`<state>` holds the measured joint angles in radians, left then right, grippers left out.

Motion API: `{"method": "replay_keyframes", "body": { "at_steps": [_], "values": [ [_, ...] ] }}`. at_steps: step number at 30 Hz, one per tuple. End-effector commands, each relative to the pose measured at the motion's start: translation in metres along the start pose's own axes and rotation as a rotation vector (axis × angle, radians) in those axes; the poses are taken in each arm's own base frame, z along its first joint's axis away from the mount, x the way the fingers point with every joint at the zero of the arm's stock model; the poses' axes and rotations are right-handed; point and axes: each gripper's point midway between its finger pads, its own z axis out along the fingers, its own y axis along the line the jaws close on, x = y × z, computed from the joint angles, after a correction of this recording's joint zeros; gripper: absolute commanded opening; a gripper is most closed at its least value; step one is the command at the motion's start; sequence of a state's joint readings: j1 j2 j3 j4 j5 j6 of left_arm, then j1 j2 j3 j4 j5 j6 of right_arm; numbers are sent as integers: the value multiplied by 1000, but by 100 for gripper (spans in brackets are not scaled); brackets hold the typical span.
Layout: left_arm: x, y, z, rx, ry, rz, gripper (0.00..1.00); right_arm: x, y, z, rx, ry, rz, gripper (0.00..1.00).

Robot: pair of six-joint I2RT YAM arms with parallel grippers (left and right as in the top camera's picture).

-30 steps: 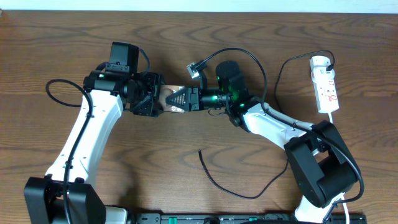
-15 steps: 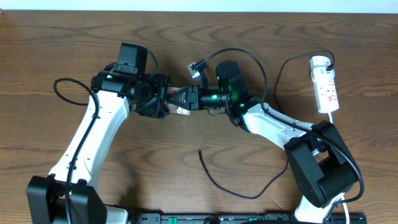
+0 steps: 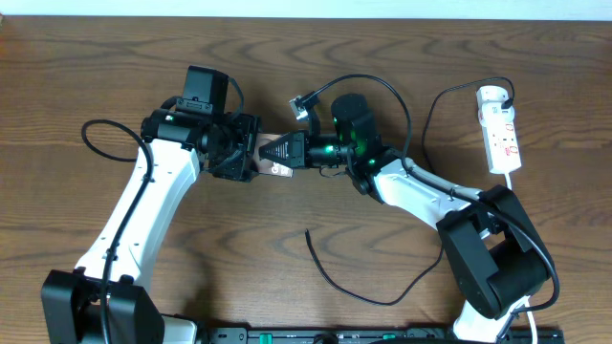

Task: Plug charger to phone and switch on socket
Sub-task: 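Bring the right gripper to the phone and grasp its edge, then release the left gripper and carry the phone right with the right gripper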

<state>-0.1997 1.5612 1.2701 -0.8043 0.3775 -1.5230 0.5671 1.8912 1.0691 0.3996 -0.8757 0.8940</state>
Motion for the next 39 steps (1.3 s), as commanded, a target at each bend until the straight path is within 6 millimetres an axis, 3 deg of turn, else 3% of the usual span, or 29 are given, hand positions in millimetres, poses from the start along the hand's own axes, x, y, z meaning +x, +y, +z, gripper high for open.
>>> {"method": "replay_keyframes", "body": {
  "at_steps": [1,3,8,9,16,20,25,31,35,39],
  "values": [
    [2,-3,-4,18,-3,5,7,-1,5,2,-11,4,2,1],
    [2,-3,-4,18,-3,6,7,-1,5,2,-11,4,5,1],
    [2,-3,-4,17,-3,13,80,-1,5,2,-11,4,9,1],
    [2,-3,-4,17,-3,20,87,-1,5,2,-11,4,9,1],
    [4,-4,-5,23,20,145,93,-8,1,-4,-3,-15,-5,1],
    [11,-8,-9,52,101,196,93,-24,-10,-18,18,-63,2,1],
    [24,-27,-19,173,222,407,93,-52,-40,-47,100,-159,54,1],
    [25,-45,-25,279,219,609,93,-77,-64,-85,128,-250,215,1],
    [24,-67,-31,380,177,708,93,-92,-71,-112,79,-310,463,1],
    [24,-85,-32,465,157,713,93,-112,-55,-129,-30,-348,545,1]
  ]
}}
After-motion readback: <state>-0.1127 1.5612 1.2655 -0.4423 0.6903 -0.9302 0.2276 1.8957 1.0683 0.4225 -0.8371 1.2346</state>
